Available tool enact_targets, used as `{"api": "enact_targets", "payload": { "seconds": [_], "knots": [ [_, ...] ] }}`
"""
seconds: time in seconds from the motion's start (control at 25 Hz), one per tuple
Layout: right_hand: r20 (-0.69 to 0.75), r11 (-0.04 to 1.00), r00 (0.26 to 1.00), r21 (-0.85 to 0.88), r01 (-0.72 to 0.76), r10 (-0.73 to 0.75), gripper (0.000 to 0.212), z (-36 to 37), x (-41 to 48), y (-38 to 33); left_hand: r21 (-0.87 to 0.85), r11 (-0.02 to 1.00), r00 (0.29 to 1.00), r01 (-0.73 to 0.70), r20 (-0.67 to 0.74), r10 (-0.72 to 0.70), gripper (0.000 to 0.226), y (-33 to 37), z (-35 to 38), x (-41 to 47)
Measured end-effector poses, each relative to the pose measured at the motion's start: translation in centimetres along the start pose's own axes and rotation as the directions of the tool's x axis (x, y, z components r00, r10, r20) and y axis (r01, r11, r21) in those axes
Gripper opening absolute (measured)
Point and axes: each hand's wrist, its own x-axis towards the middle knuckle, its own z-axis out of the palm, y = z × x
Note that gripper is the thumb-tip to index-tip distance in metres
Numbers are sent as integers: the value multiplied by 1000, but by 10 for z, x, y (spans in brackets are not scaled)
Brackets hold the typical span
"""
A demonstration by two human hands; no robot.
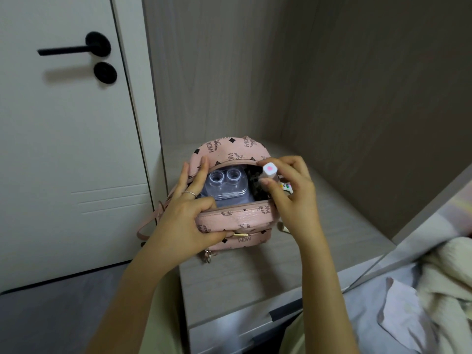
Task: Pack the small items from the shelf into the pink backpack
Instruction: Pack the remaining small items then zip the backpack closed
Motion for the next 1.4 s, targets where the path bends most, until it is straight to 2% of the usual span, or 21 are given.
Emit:
{"api": "enact_targets", "payload": {
  "seconds": [0.04,0.12,0.2,0.24,0.36,0.52,0.6,0.68,0.76,0.84,0.92,1.0,1.16,1.24,1.32,1.4],
  "knots": [
    [-14,996,999,-78,51,-52,23,0,3,1,4,1000,1000,3,-3,-3,28,0,0,0],
    [-4,986,992,-106,126,-128,22,0,7,6,10,1000,1000,15,-5,-15,27,0,0,0],
    [3,994,995,-60,96,-96,21,1,5,8,2,1000,1000,22,-2,-22,25,1,-1,0],
    [-15,991,997,-109,78,-80,20,2,4,8,-5,1000,1000,21,4,-21,25,1,-1,1],
    [-55,885,989,-455,97,-137,11,4,5,6,-14,1000,1000,14,12,-13,35,3,-3,2],
    [-27,896,991,-433,103,-127,15,3,8,5,-20,1000,1000,2,15,-2,35,1,-3,2],
    [45,945,999,-325,36,-23,24,-1,8,10,-16,1000,1000,3,19,-2,35,1,-2,3],
    [183,993,978,38,-112,104,22,-6,7,10,-19,1000,1000,7,23,-7,34,0,-2,3],
    [210,891,963,387,-239,167,15,-10,5,12,-11,1000,1000,13,26,-12,30,-3,-2,5],
    [114,830,953,471,-300,280,17,-10,2,17,5,1000,1000,15,23,-15,27,-6,-1,5],
    [58,853,934,391,-345,351,15,-7,1,19,2,1000,1000,10,23,-10,28,-6,0,5],
    [75,881,939,328,-341,335,10,-4,-1,21,-3,1000,1000,6,28,-6,32,-4,-2,5],
    [218,922,952,276,-272,215,10,-14,2,18,5,999,999,35,31,-35,28,-5,-2,5],
    [286,935,935,221,-276,209,15,-18,4,16,3,999,999,32,26,-33,28,-5,-1,5],
    [268,955,933,103,-278,242,20,-17,7,17,-6,1000,999,30,13,-30,31,-4,0,4],
    [247,961,931,-16,-275,270,16,-10,10,17,-35,998,999,44,6,-43,35,-3,-1,5]
  ]
}}
